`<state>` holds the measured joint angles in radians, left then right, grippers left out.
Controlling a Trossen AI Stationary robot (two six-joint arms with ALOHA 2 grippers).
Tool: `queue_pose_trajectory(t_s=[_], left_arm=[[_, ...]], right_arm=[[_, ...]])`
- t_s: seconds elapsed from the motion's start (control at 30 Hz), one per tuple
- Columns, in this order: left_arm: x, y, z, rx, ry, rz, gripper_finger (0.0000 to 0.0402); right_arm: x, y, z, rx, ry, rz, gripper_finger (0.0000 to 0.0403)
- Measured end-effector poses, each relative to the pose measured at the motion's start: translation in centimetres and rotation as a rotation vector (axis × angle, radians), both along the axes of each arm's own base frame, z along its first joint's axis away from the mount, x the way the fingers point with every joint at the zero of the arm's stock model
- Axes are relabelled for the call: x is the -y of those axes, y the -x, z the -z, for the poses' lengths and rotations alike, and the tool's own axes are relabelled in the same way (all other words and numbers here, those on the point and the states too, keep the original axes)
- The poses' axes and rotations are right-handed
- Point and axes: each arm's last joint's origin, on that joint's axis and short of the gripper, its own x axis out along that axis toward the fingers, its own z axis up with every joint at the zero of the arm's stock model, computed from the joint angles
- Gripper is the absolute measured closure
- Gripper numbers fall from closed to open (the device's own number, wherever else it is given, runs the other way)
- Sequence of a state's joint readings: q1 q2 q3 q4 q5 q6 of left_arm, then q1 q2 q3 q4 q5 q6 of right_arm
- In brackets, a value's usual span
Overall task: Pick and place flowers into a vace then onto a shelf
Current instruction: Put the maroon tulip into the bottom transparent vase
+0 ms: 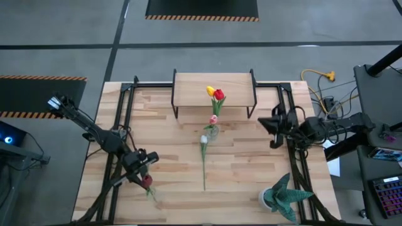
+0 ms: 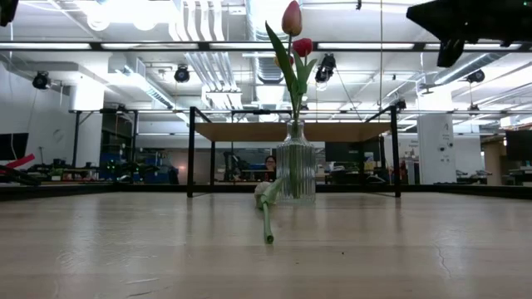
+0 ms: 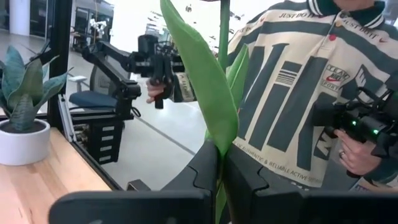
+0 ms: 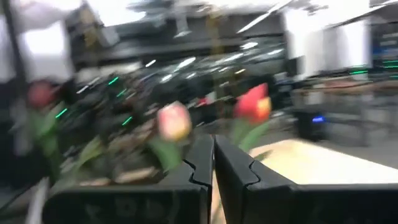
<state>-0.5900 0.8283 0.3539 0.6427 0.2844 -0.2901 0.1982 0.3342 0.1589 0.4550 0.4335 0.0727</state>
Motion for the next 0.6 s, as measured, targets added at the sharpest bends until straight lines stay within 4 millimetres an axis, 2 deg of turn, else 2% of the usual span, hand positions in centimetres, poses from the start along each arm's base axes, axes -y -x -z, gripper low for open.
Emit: queue_pose_trajectory(t_s=[0.13,0.33,0.6], left_arm=[[-0.1,0.1,-0.2,0.009,0.006,0.001,0.0401],[-0.1,0.1,0.0,0.004,0.002,0.001,0.0401],[-0.1,0.1,-0.1,-0.028,0.034,0.001,0.0401]], right_arm=[[-0.3,-0.3,1.0,-0.092,-0.008,-0.101,0.0394],[-0.7,-0.4,2.8,-0.138,-0.048,-0.233,0.0394],[-0.6,-0.1,6.1,-0.210,-0.139,-0.247,0.0394]])
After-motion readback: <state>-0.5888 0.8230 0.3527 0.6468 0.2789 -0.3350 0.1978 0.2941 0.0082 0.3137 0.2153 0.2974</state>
